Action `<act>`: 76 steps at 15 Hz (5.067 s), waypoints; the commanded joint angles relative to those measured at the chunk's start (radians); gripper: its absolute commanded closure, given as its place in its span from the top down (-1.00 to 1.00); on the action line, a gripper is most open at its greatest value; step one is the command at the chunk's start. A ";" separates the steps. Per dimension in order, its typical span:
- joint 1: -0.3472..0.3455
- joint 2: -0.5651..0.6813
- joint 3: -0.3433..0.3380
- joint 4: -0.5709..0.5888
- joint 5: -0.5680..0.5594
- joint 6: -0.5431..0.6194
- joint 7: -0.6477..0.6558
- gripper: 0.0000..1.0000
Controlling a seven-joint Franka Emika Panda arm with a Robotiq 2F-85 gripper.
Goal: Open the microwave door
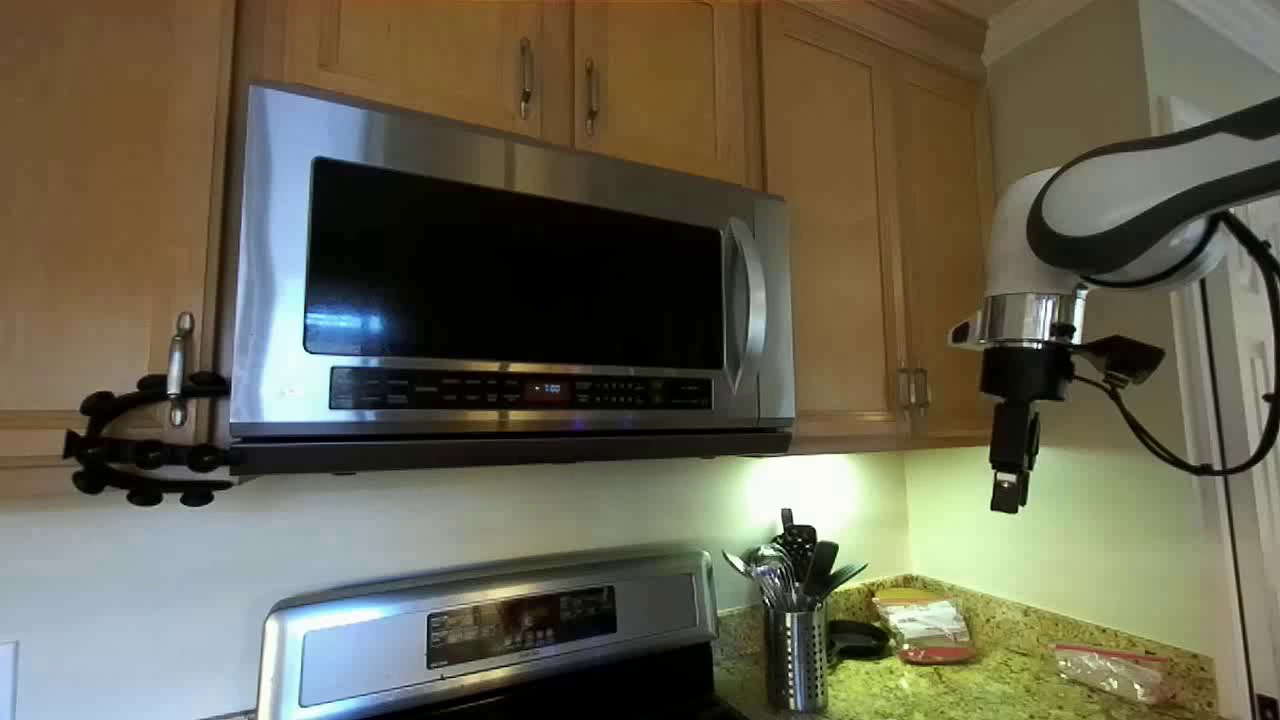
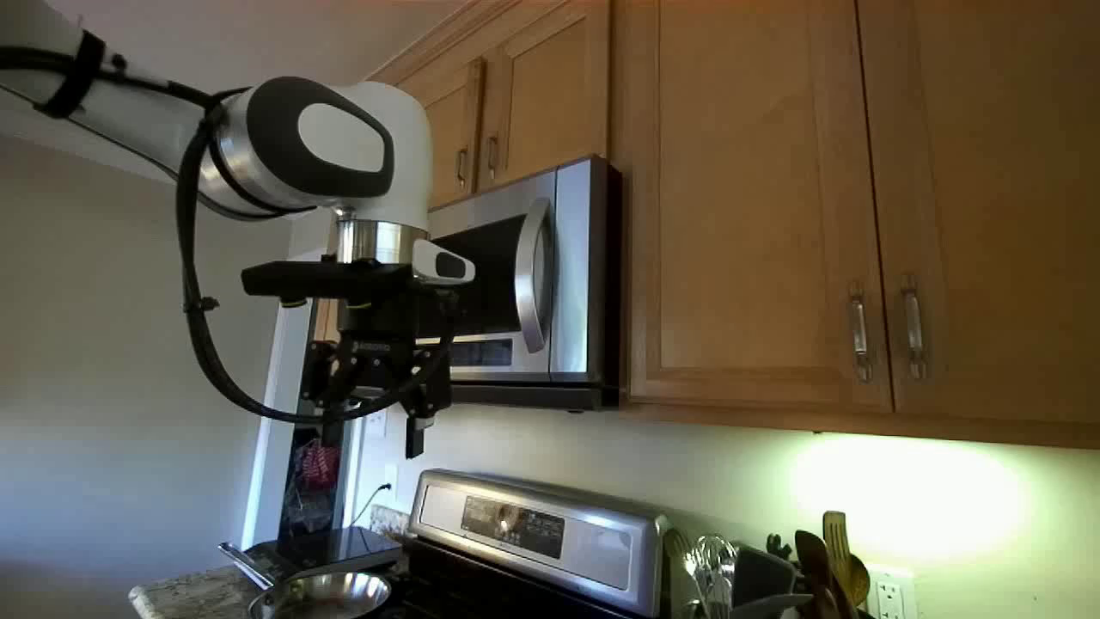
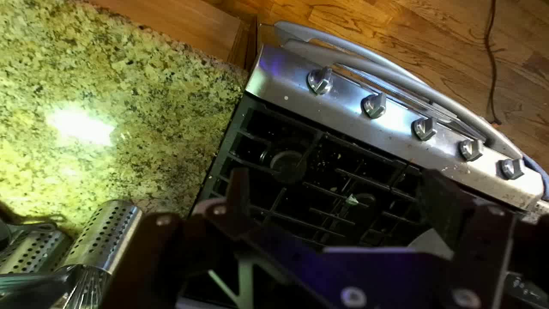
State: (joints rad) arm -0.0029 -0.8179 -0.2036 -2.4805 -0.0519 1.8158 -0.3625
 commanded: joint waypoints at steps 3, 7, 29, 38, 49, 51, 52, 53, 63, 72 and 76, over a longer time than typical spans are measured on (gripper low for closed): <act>-0.002 0.001 0.001 0.002 0.001 -0.001 -0.001 1.00; 0.000 0.027 0.010 0.022 -0.008 0.009 0.002 1.00; -0.029 0.503 0.132 0.473 -0.120 0.375 0.214 1.00; -0.057 0.496 0.192 0.485 -0.144 0.667 0.449 1.00; -0.135 0.540 0.247 0.604 -0.216 0.835 0.648 1.00; -0.137 0.553 0.247 0.613 -0.213 0.851 0.648 0.45; -0.133 0.557 0.245 0.615 -0.209 0.853 0.640 0.33; -0.133 0.561 0.246 0.617 -0.212 0.855 0.642 0.20; -0.096 0.515 0.245 0.563 -0.161 0.782 0.570 -0.73; -0.106 0.422 0.286 0.526 -0.232 0.651 0.593 -0.76; -0.087 0.343 0.324 0.516 -0.226 0.478 0.584 -0.92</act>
State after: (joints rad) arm -0.1130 -0.3874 0.1009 -1.9114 -0.2698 2.3933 0.2371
